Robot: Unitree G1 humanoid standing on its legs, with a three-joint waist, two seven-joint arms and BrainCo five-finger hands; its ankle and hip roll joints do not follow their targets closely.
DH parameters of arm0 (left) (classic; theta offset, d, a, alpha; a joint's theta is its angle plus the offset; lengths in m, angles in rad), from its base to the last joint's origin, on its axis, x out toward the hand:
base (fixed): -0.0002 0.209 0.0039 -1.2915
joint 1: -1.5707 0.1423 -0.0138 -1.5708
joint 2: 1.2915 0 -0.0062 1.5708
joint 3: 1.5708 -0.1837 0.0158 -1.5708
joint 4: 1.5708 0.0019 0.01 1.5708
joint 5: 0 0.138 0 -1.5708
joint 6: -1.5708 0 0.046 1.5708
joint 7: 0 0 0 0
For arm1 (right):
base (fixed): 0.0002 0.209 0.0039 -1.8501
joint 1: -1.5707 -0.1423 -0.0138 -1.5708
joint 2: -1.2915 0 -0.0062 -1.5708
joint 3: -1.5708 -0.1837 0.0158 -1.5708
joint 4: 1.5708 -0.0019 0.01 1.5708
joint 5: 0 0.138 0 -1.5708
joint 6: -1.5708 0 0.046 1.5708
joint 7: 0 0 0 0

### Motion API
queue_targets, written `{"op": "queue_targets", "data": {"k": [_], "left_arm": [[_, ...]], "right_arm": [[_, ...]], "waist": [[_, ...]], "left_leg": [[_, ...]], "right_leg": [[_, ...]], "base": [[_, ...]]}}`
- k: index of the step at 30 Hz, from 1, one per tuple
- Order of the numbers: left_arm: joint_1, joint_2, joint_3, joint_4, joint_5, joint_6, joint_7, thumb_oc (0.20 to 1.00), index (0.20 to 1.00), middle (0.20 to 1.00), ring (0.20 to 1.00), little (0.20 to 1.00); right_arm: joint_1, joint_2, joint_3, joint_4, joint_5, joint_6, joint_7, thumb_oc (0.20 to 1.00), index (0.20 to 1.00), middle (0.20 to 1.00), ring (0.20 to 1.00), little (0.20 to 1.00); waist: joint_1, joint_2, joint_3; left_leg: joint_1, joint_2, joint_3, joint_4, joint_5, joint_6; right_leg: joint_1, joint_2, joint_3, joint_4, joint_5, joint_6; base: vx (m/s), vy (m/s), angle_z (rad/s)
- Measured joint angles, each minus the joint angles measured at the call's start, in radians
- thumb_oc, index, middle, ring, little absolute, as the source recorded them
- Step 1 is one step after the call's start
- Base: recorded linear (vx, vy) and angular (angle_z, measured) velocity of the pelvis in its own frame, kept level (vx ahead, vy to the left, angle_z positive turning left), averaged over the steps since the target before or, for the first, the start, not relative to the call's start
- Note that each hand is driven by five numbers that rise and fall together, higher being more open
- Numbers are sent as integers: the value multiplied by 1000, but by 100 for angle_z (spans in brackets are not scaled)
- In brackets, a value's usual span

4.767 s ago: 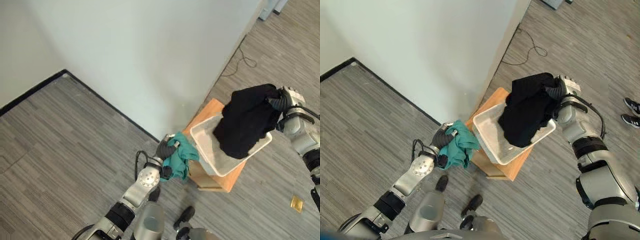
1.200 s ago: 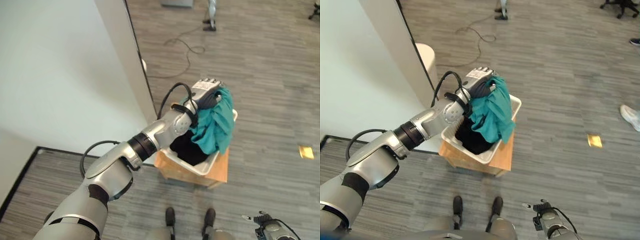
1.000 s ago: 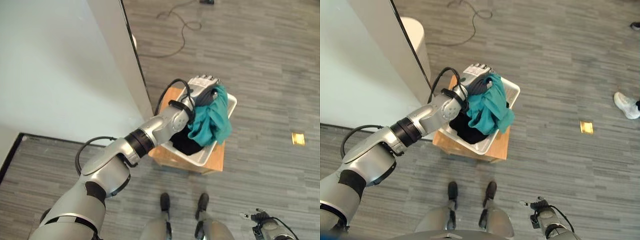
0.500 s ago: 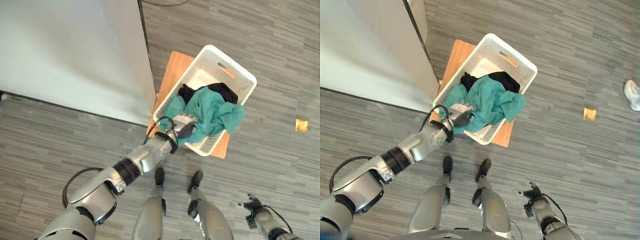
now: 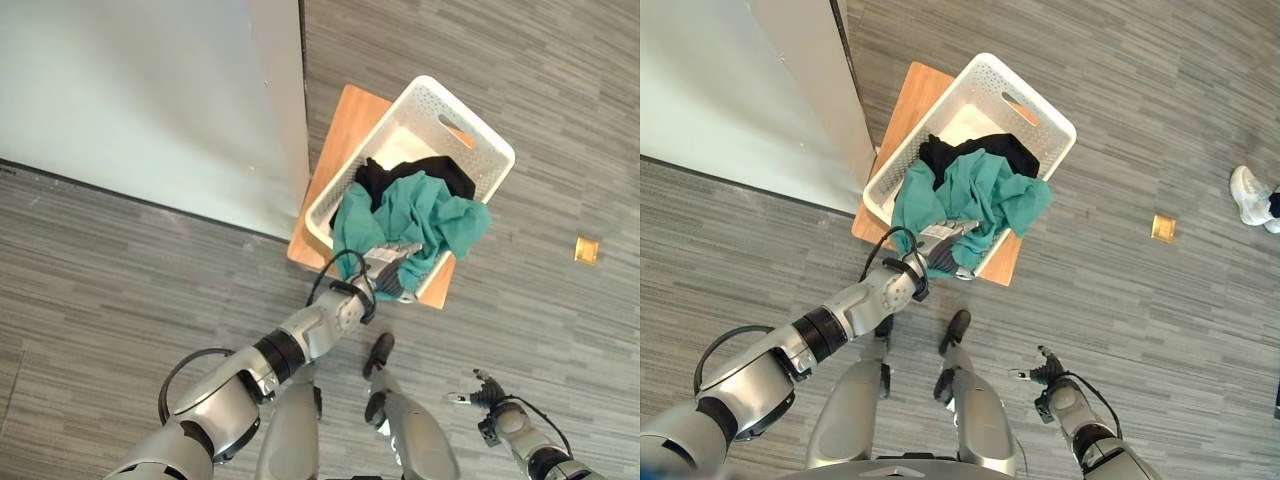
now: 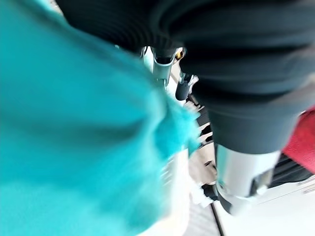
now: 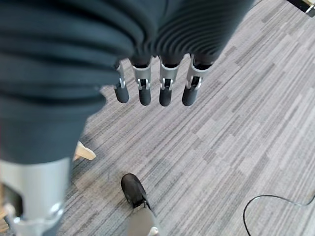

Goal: Pick up bed clothes into laundry basket.

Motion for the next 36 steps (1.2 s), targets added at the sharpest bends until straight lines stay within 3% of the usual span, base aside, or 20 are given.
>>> {"op": "queue_targets", "data": {"k": [3,10,12,13,17,20,29,33,36], "left_arm": [[-1,9,43,-168,-77,-21,8,1000,1000,1000,1000,1000],[42,-15,56,-299,-281,-44,-43,1000,1000,1000,1000,1000],[42,-16,48,-316,-326,-56,-61,1000,1000,1000,1000,1000],[43,-17,50,-329,-355,-62,-73,1000,1000,1000,1000,1000],[68,-11,63,-368,-428,-64,-101,1000,1000,1000,1000,1000],[80,-17,75,-376,-436,-67,-98,1000,1000,1000,1000,1000],[159,30,127,-432,-462,-68,-83,1000,1000,1000,1000,1000],[165,41,187,-444,-459,-87,-67,1000,1000,1000,1000,1000],[166,29,236,-466,-457,-76,-36,1000,1000,1000,1000,1000]], "right_arm": [[30,0,0,0,-23,3,1,1000,1000,1000,1000,1000],[34,3,1,-2,-24,10,3,1000,1000,1000,1000,1000],[33,2,1,-4,-24,15,3,1000,1000,1000,1000,1000],[41,1,-2,-5,-24,21,1,1000,1000,1000,1000,1000],[-8,-11,5,-100,-64,48,-8,1000,1000,1000,1000,1000],[-18,-24,2,-217,-66,32,-15,1000,1000,1000,1000,1000],[-24,-63,9,-510,-95,35,-34,1000,1000,1000,1000,1000],[-19,-74,36,-515,-114,51,-33,1000,1000,1000,1000,1000],[-20,-108,31,-606,-133,110,-35,1000,1000,1000,1000,1000]], "waist": [[-3,1,0],[4,15,-5],[14,37,-14],[15,70,-30],[31,116,-55],[27,129,-75],[86,149,-159],[102,151,-180],[98,161,-186]], "left_leg": [[13,0,0,0,1,1],[49,0,-5,-1,2,1],[67,-2,-10,-3,2,1],[78,-4,-25,-5,2,1],[100,-7,-40,-8,4,-1],[112,-5,-55,-7,4,-8],[162,-6,-115,-31,16,-17],[175,-7,-116,-41,22,-16],[185,-7,-112,-42,23,-15]], "right_leg": [[14,0,1,0,0,0],[52,0,1,0,-2,-2],[71,-1,0,0,-2,-3],[88,-1,-5,0,-4,-4],[118,-2,-12,0,-16,-9],[137,2,-23,0,-24,-11],[209,8,-80,0,-52,-12],[215,7,-81,0,-54,-10],[222,6,-78,-1,-56,-10]], "base": [[1,-66,-1],[14,-54,2],[12,-41,11],[8,-34,22],[20,-46,13],[33,-45,16],[17,-21,20],[30,-8,1],[21,-6,-4]]}}
